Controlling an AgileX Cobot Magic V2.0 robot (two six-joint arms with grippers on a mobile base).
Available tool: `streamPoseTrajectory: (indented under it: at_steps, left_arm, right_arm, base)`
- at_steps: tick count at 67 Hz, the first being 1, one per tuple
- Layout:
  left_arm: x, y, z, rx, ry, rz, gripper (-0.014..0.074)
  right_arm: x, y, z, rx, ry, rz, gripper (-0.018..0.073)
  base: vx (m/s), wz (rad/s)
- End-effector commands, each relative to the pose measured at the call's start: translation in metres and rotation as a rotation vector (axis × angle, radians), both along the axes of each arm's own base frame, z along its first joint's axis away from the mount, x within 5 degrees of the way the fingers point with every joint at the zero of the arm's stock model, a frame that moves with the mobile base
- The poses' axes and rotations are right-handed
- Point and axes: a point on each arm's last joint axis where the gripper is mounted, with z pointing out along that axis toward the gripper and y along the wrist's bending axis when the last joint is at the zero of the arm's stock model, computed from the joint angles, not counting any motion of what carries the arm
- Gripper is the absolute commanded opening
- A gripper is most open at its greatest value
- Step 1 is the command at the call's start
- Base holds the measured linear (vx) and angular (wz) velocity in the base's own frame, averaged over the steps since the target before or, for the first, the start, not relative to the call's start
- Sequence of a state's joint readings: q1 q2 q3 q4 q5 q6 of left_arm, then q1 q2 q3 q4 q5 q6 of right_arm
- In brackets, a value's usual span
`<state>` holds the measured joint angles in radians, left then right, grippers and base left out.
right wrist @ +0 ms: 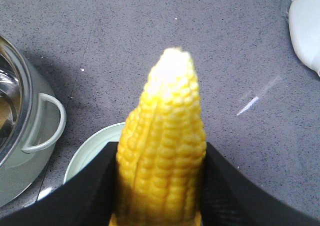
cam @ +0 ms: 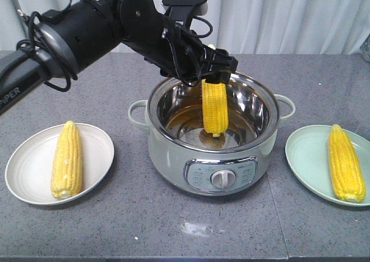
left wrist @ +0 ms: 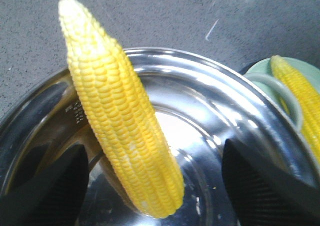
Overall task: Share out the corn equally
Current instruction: 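Reach the left gripper into the pot, grasp the last corn cob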
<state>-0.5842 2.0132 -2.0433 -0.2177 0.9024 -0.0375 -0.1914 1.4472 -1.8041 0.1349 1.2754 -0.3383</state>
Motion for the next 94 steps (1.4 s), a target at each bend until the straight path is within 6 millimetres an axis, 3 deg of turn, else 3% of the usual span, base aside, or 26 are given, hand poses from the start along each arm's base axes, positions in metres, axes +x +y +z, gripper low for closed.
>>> streamPoseTrajectory:
  at_steps: [1, 31, 75, 83, 94]
  left_arm:
    - [-0.007, 0.002, 0.032, -0.088, -0.086, 0.027, 0.0525]
    - [0.013, -0.009, -0.006, -0.08, -0.016, 0.079, 0.0525]
    - [0.027, -0.022, -0.035, -0.14, 0.023, 0.101, 0.0521]
    - [0.027, -0.022, -0.035, -0.142, 0.021, 0.102, 0.0461]
    - [0.027, -0.022, -0.035, -0.143, 0.02, 0.102, 0.0285]
  right_arm:
    - [-0.013, 0.002, 0.016, -0.011, -0.056, 0.006, 0.0005]
    - [-0.013, 0.002, 0.016, -0.011, -0.056, 0.006, 0.0005]
    - [-0.013, 0.002, 0.016, -0.011, -0.056, 0.006, 0.0005]
    - [-0.013, 0.002, 0.016, -0.011, -0.056, 0.006, 0.0005]
    - [-0.013, 0.002, 0.016, -0.011, -0.056, 0.006, 0.0005]
  base:
    - [0.0, 0.0]
    - [0.0, 0.0]
    - [0.0, 0.0]
    - [0.0, 0.0]
    - [0.0, 0.0]
